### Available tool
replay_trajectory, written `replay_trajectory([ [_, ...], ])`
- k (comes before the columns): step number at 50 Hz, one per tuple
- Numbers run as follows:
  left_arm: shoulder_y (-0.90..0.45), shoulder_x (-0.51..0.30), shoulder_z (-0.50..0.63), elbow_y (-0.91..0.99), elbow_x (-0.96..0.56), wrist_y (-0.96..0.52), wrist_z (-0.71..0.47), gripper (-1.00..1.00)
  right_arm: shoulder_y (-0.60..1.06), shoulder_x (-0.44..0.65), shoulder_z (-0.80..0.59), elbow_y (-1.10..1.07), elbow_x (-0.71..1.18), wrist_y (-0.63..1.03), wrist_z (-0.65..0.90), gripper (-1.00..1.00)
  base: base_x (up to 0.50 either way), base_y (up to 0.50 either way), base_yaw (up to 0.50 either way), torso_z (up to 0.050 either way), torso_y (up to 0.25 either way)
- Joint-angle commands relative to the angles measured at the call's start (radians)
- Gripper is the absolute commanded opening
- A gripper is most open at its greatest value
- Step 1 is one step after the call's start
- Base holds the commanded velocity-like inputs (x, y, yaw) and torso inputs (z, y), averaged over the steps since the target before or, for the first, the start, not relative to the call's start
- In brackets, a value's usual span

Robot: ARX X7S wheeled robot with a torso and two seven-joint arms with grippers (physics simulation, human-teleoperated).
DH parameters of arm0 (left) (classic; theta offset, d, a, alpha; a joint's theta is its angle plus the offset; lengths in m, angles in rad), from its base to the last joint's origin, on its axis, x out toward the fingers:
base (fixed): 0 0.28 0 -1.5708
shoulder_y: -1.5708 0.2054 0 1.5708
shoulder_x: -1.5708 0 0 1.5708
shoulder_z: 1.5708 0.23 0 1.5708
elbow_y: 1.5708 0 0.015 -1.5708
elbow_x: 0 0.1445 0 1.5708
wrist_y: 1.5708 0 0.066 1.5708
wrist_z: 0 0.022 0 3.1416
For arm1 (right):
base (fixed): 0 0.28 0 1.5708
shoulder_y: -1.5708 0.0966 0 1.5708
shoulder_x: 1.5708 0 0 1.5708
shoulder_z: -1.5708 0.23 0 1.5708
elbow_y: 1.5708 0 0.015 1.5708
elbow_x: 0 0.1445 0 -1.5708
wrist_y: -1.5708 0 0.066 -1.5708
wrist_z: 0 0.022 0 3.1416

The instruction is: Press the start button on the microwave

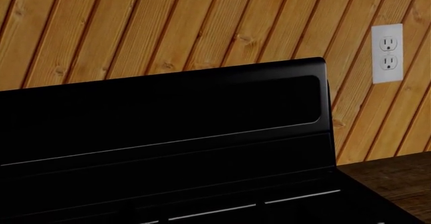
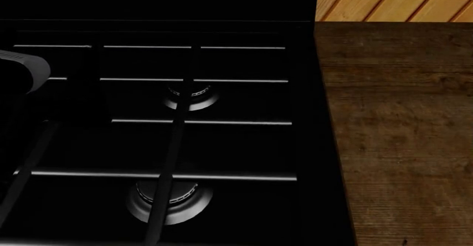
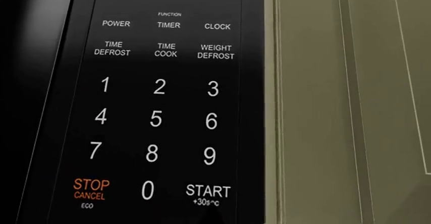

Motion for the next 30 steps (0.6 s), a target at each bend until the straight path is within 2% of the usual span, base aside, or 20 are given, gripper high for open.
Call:
replay_trajectory([
  [1,0.010,-0.004,-0.005,-0.005,-0.006,0.011,-0.003,1.00,0.021,-0.033,-0.012,0.113,-0.033,-0.077,-0.039,-1.00,0.00,0.00,0.00,0.000,0.000],
  [20,0.020,-0.012,-0.008,-0.007,-0.017,0.019,-0.007,1.00,0.001,-0.065,-0.025,0.226,-0.063,-0.169,-0.081,-1.00,0.00,0.00,0.00,0.000,0.000],
  [30,0.018,-0.015,-0.005,-0.013,-0.021,0.022,-0.009,1.00,0.000,-0.123,-0.016,0.467,-0.096,-0.325,-0.131,-1.00,0.01,0.00,0.01,0.004,0.000],
])
